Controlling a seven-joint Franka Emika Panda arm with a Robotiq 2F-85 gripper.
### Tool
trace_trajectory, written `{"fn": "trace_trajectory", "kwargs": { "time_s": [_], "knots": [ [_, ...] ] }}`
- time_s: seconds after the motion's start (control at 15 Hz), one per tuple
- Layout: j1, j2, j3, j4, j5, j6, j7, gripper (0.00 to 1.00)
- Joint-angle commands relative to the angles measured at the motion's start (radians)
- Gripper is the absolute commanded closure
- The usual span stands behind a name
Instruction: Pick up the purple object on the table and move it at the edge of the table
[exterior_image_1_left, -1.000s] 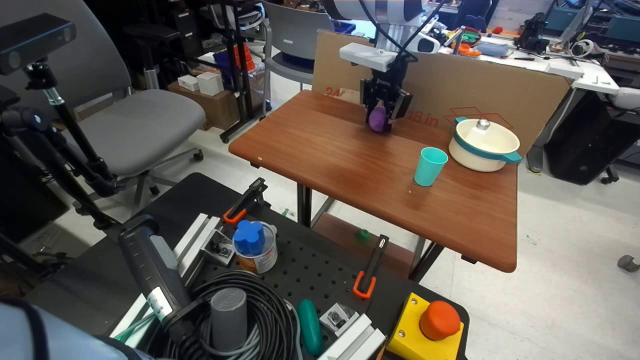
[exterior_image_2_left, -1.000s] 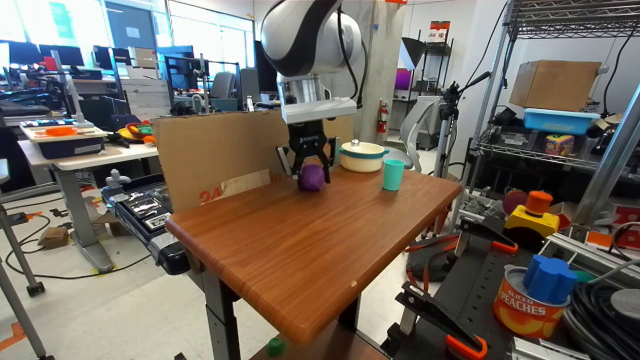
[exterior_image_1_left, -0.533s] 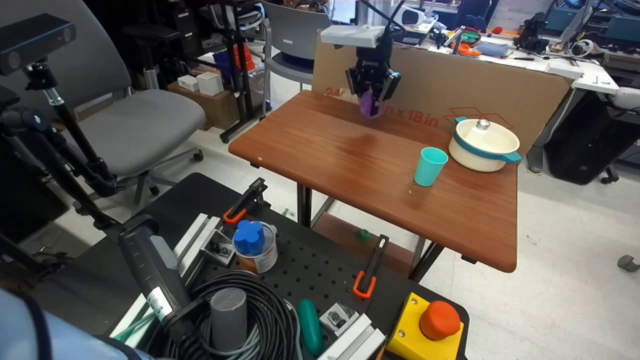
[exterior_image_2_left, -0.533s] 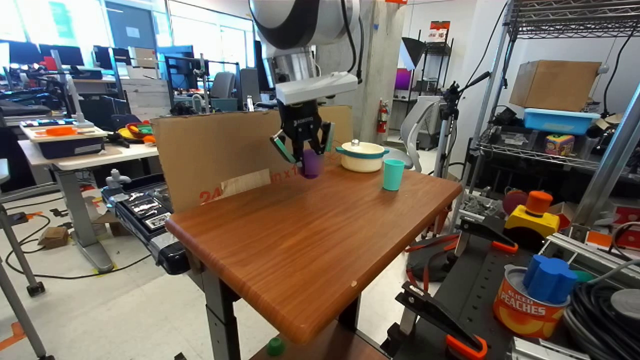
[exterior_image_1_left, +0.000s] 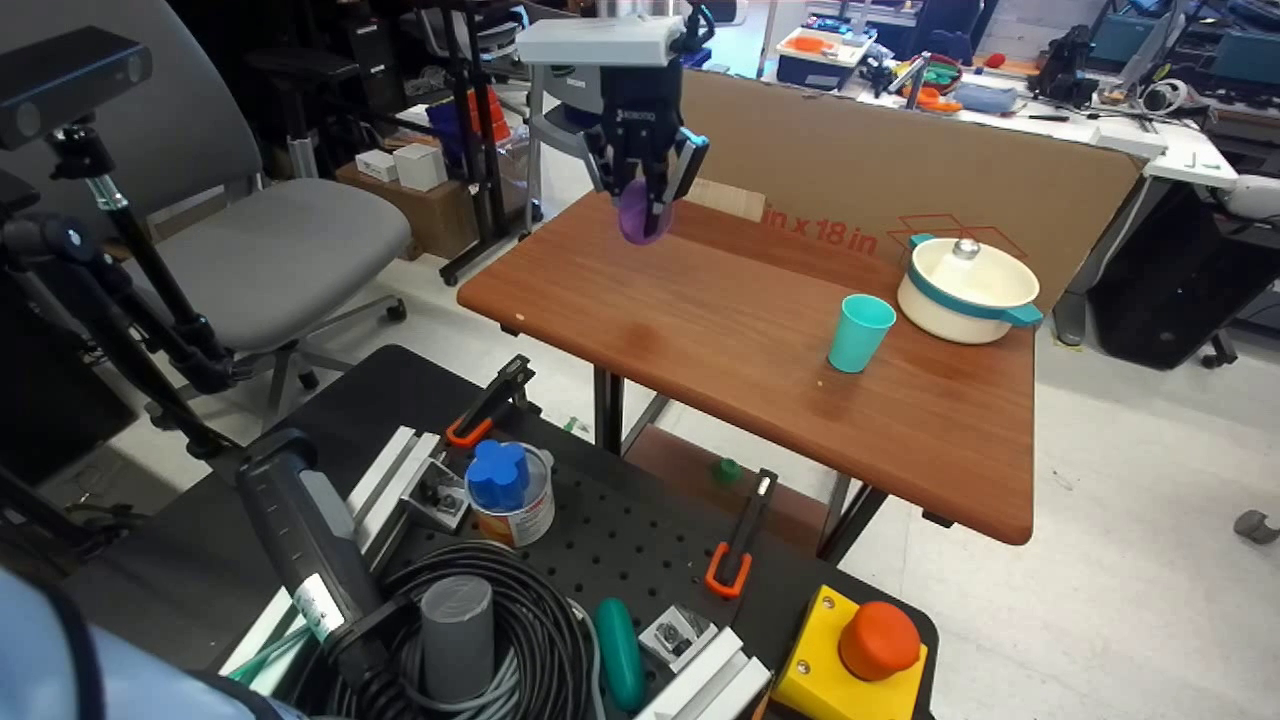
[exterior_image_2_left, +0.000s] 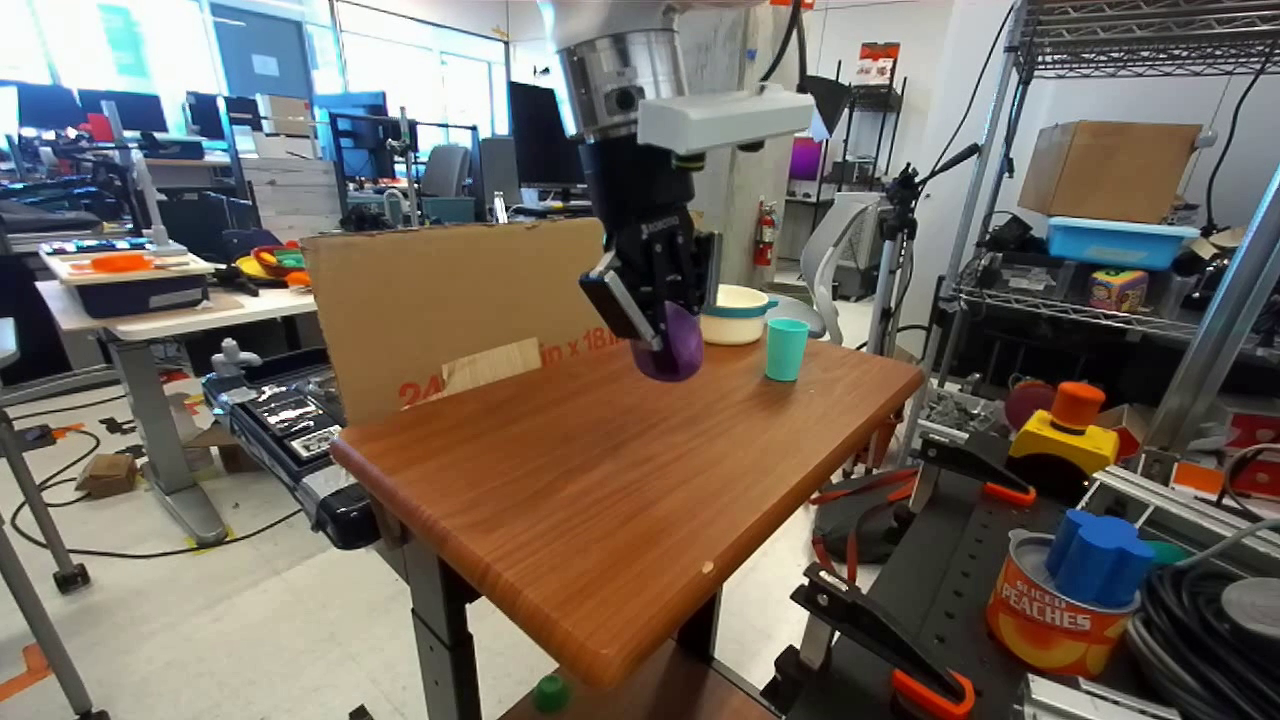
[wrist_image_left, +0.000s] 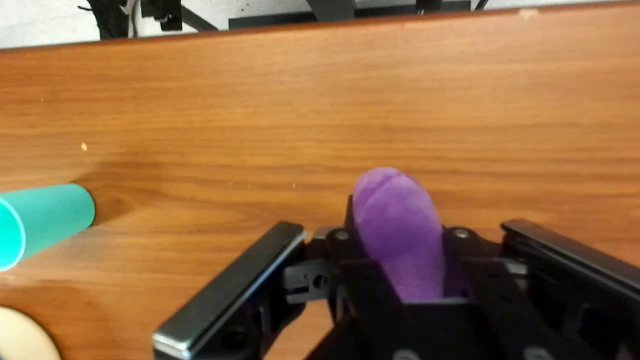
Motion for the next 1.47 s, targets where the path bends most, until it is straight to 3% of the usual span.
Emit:
{"fn": "trace_trajectory", "kwargs": {
  "time_s": [0.0, 0.4, 0.47, 0.53, 0.67, 0.87, 1.07, 1.27, 1.4],
  "knots": [
    [-0.017, -0.027, 0.021, -0.100, -0.015, 0.038, -0.016, 0.94],
    [-0.040, 0.059, 0.011, -0.086, -0.011, 0.018, -0.033, 0.94],
    [-0.041, 0.075, 0.008, -0.079, -0.016, 0.016, -0.031, 0.81],
    [-0.041, 0.095, 0.006, -0.065, -0.016, 0.011, -0.029, 0.52],
    [-0.040, 0.134, 0.002, -0.034, -0.013, 0.004, -0.024, 0.44],
    [-0.039, 0.143, -0.004, -0.025, -0.012, 0.000, -0.026, 0.23],
    [-0.034, 0.036, -0.003, -0.123, -0.023, 0.035, -0.025, 0.01],
    [-0.044, -0.143, 0.022, -0.259, 0.003, 0.044, -0.055, 0.00],
    [-0.072, -0.248, 0.048, -0.324, 0.092, 0.112, -0.077, 0.00]
  ]
}}
